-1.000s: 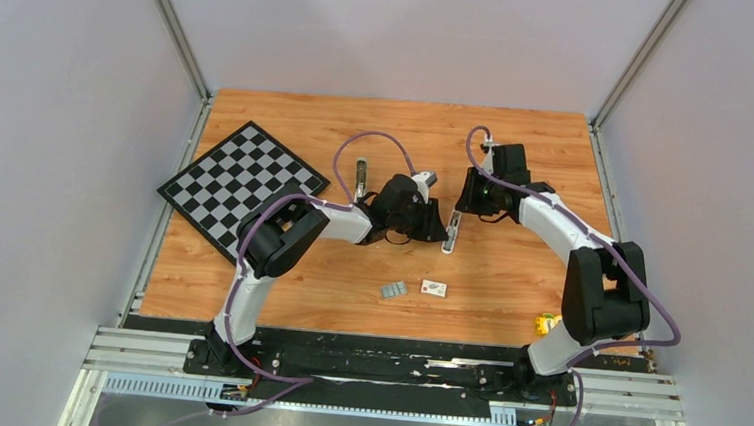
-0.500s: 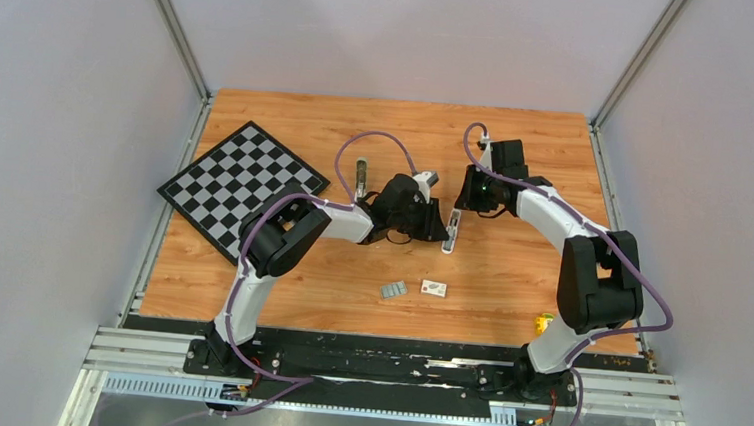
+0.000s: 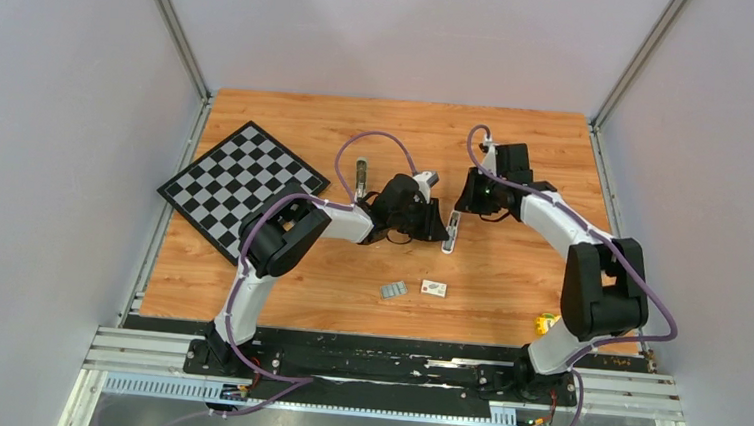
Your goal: Load the staples into the stapler
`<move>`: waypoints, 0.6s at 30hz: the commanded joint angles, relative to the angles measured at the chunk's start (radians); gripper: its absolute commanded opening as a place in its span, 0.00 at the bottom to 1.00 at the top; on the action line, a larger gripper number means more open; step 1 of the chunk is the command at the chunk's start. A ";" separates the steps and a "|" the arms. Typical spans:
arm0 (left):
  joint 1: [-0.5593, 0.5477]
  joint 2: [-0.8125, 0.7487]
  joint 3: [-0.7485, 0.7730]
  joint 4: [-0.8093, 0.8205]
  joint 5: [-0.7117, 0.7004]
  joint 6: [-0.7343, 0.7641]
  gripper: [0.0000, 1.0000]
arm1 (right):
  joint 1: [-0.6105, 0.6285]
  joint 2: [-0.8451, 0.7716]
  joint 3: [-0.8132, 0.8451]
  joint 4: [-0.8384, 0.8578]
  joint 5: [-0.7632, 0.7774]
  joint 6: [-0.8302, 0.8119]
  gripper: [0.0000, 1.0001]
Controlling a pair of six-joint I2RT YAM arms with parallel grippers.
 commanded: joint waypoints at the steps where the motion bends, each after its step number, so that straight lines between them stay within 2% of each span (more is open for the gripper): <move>1: -0.007 0.038 0.001 -0.037 -0.032 0.017 0.31 | -0.006 -0.028 -0.050 -0.076 -0.073 -0.023 0.21; 18: -0.007 0.022 -0.008 -0.041 -0.038 0.024 0.30 | -0.005 -0.065 -0.133 -0.111 -0.067 -0.024 0.21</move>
